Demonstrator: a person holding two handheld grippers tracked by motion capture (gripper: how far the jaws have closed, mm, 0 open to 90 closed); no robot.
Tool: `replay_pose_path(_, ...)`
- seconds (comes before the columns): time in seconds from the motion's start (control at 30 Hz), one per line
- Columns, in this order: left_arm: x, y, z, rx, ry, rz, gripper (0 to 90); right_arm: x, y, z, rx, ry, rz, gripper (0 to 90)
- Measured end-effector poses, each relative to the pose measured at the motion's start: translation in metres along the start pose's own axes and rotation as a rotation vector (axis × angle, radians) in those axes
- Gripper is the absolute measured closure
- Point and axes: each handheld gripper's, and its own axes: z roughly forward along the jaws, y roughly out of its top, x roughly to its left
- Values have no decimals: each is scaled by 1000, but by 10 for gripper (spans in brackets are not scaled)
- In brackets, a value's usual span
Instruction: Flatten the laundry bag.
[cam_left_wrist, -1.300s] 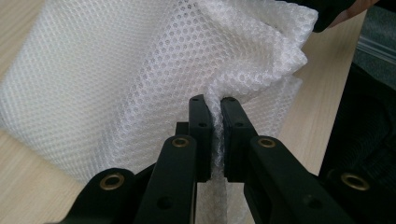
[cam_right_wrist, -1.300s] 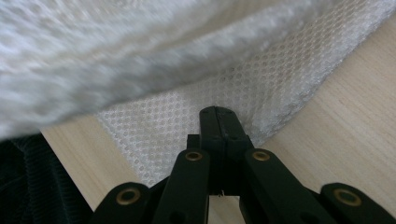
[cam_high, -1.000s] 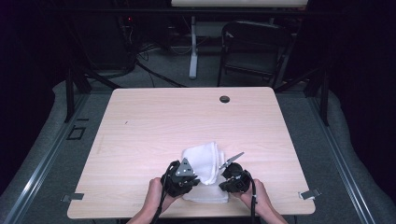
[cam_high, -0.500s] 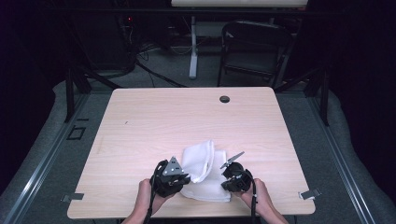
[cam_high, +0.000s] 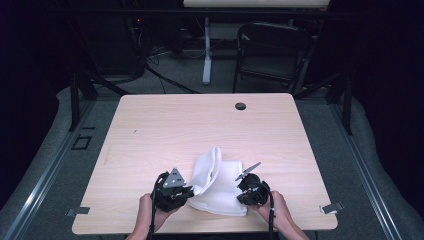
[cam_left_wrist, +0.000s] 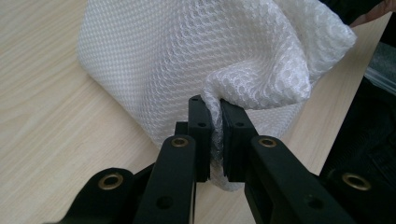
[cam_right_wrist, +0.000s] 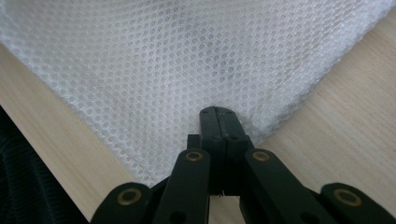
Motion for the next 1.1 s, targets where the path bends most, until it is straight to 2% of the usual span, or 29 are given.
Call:
replay_pose_path(0.13, 5, -6, -6, -21, 10, -34, 846, -2, 0, 0, -9, 18, 3, 900)
replay_pose_path(0.3, 8, -7, -8, -18, 6, -57, 843, -2, 0, 0, -8, 16, -1, 900)
replay_pose_path(0.47, 11, -11, -10, 1, -2, -68, 837, -3, -1, 0, -10, 23, 7, 900)
replay_pose_path(0.53, 13, -14, -11, -1, 1, -76, 833, -6, -2, 0, -9, 38, 27, 900)
replay_pose_path(0.63, 16, -16, -13, 0, -10, -96, 833, -5, 0, 0, -6, 33, 12, 900)
replay_pose_path(0.67, 16, -17, -13, 2, -1, -95, 833, -5, -1, 1, -14, 40, 19, 900)
replay_pose_path(0.8, 18, -20, -15, 12, -7, -104, 834, -5, -1, 0, -10, 37, 18, 900)
replay_pose_path(0.97, 20, -24, -16, 23, -8, -150, 836, -7, -1, 0, -6, 43, 25, 900)
replay_pose_path(1.1, 22, -27, -18, 35, -11, -166, 833, -6, -1, 0, -10, 38, 24, 900)
